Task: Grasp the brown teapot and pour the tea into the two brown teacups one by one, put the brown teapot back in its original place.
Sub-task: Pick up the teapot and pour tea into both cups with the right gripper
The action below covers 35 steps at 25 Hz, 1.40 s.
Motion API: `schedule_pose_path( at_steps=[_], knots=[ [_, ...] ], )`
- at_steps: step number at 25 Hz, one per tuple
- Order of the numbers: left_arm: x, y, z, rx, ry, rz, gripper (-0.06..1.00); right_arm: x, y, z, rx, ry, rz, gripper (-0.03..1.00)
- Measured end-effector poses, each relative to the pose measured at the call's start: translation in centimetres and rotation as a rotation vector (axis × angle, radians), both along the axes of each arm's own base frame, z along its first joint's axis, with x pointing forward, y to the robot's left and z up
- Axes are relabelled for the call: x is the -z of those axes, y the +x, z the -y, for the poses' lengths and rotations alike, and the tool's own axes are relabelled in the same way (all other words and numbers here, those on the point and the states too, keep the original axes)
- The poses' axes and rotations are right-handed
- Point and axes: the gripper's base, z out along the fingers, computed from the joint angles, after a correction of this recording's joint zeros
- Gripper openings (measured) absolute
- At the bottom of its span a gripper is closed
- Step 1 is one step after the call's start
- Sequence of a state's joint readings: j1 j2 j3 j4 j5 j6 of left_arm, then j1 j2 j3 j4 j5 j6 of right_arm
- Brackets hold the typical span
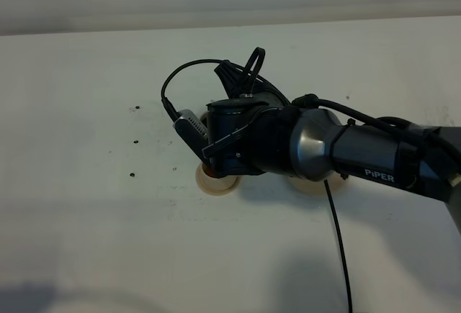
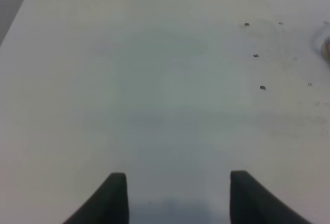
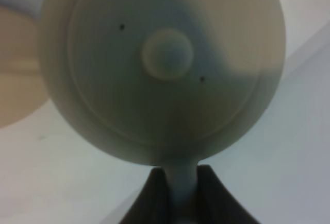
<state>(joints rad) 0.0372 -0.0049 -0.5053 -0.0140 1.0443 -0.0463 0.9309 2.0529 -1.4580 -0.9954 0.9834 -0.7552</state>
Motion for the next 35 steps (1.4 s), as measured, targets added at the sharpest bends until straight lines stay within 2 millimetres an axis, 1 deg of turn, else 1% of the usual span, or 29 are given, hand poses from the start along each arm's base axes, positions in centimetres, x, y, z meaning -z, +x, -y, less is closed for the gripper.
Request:
schedule_pose_path(
  at_steps=[11,15,35],
  knots=[
    [0.0,0.0,0.0,0.0,0.0,0.0,0.45,-0.11,0.06,-0.04,-0.028,-0.029,0.008,0.12],
    [0.0,0.0,0.0,0.0,0.0,0.0,0.45,-0.13,-0.18,-0.31,-0.048,-0.042,0.008,0.12],
    [0.0,0.0,0.0,0.0,0.0,0.0,0.45,-0.42,-0.15,-0.92,-0.129,-0.071,0.044,0.12]
  ],
)
